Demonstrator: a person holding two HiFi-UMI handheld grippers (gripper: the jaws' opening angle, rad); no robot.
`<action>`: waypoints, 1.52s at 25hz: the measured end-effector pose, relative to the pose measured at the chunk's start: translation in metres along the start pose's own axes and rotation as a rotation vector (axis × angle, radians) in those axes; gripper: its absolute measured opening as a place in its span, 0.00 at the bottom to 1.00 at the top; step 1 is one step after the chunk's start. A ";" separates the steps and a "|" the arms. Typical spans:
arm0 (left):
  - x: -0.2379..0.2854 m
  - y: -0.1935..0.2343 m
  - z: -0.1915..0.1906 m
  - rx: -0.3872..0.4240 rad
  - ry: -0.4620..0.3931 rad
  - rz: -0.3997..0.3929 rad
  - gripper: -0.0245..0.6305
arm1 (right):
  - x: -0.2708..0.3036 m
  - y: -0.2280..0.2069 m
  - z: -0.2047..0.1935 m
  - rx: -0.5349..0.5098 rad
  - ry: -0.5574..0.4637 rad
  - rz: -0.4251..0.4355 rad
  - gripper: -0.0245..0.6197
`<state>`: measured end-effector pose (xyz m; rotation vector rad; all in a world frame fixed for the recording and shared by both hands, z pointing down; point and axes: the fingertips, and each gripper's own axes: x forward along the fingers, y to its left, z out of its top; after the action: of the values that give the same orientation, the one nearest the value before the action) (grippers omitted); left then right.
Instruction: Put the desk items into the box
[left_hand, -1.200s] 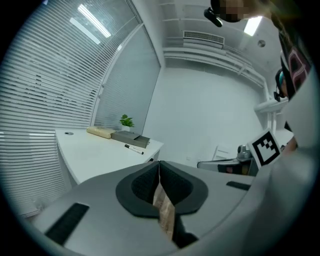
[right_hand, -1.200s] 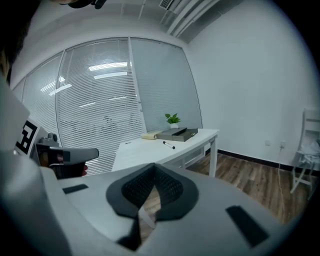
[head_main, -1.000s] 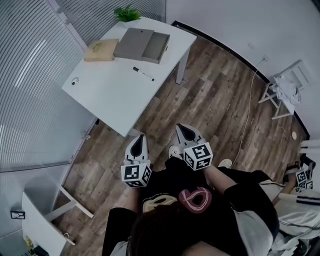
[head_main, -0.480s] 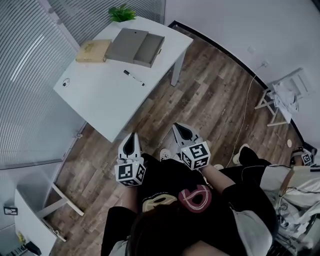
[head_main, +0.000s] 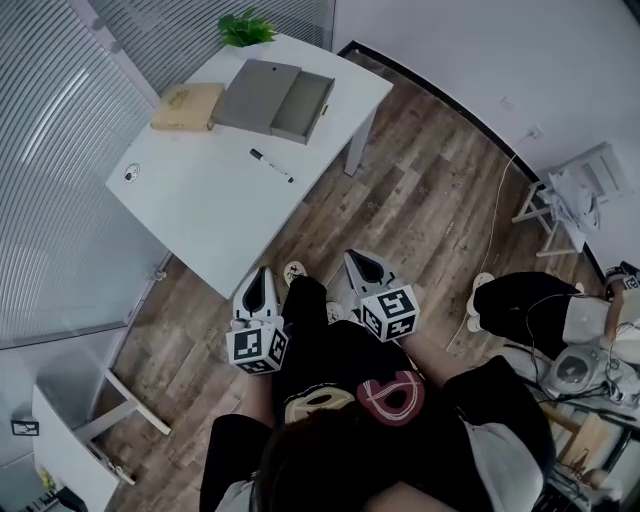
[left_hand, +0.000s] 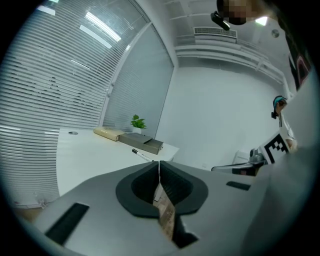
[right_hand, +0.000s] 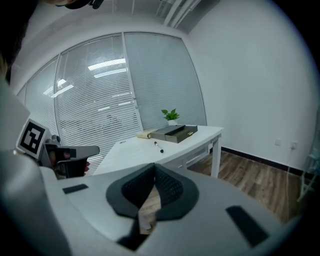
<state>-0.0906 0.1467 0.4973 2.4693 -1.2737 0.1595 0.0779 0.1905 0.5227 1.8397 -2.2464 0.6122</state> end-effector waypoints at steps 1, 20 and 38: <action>0.006 0.004 0.004 0.001 -0.003 0.000 0.07 | 0.005 -0.002 0.003 0.001 0.002 -0.003 0.05; 0.142 0.078 0.070 -0.006 -0.007 -0.064 0.07 | 0.142 -0.027 0.071 0.021 0.050 -0.019 0.05; 0.170 0.103 0.076 -0.053 0.024 0.032 0.07 | 0.217 -0.019 0.083 -0.029 0.212 0.084 0.06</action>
<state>-0.0784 -0.0655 0.4979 2.3965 -1.2908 0.1612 0.0586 -0.0416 0.5359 1.5914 -2.1886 0.7471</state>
